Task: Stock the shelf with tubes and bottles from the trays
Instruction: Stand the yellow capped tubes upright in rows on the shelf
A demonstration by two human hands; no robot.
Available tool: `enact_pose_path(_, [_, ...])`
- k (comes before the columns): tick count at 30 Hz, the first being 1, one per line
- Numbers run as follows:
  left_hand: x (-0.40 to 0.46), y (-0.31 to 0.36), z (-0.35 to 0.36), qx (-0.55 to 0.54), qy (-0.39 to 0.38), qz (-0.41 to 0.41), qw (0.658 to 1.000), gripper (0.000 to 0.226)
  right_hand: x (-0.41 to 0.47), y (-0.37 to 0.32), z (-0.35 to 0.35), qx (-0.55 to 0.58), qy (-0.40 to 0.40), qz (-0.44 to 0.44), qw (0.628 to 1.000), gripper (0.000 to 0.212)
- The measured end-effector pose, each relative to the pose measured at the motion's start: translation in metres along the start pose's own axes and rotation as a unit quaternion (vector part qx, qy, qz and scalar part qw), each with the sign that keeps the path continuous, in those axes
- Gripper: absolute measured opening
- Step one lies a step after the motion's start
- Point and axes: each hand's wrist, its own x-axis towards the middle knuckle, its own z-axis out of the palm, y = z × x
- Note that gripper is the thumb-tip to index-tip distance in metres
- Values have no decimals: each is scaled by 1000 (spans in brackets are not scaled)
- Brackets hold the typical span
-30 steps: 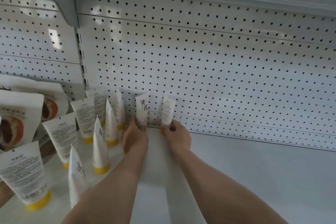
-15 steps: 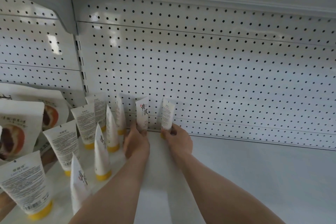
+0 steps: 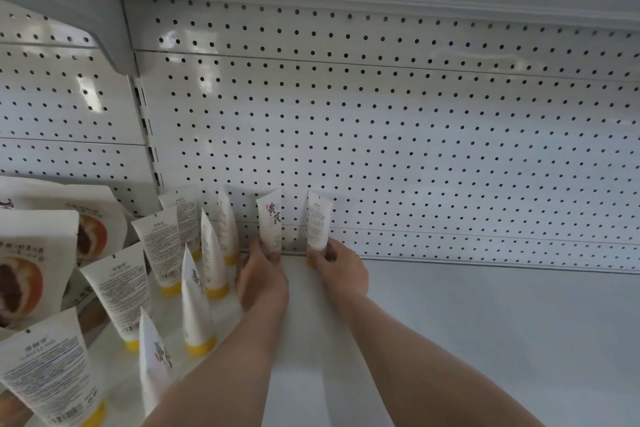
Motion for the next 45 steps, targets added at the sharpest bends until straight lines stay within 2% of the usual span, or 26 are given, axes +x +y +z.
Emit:
enact_pose_path(8, [-4, 4, -3, 2, -13, -9, 1000, 47, 1, -2, -2, -14, -14, 15, 1000, 37])
enact_pose_path(13, [-5, 4, -8, -17, -18, -25, 999, 55, -1, -5, -17, 114, -40, 75, 990, 47])
enact_pose_path(16, [-10, 15, -18, -53, -24, -61, 996, 60, -8, -2, -39, 131, -17, 117, 984, 61])
enact_pose_path(20, [-39, 37, -23, -49, -28, -68, 996, 70, -24, 3, -81, 167, 9, 147, 975, 53])
enact_pose_path(23, [-81, 65, -22, -127, -33, -60, 989, 66, -39, 12, -120, 234, 25, 167, 957, 44])
enact_pose_path(27, [-147, 109, -9, -278, -126, -96, 947, 39, -66, 35, -186, 291, 37, 183, 938, 40])
enact_pose_path(30, [-212, 145, 0, -389, -209, -181, 879, 26, -95, 58, -246, 302, 51, 199, 931, 43])
enact_pose_path(32, [-259, 165, 10, -423, -265, -191, 845, 28, -117, 79, -290, 304, 67, 210, 927, 45])
enact_pose_path(37, [-373, 203, 46, -420, -366, -183, 810, 26, -184, 143, -396, 288, 109, 232, 923, 38])
enact_pose_path(39, [-418, 218, 60, -407, -395, -183, 803, 20, -212, 172, -434, 281, 127, 247, 919, 33])
enact_pose_path(42, [-487, 231, 83, -387, -438, -176, 792, 15, -251, 218, -480, 269, 146, 267, 914, 38])
enact_pose_path(45, [-550, 235, 101, -359, -466, -180, 789, 7, -287, 262, -511, 291, 176, 296, 892, 33])
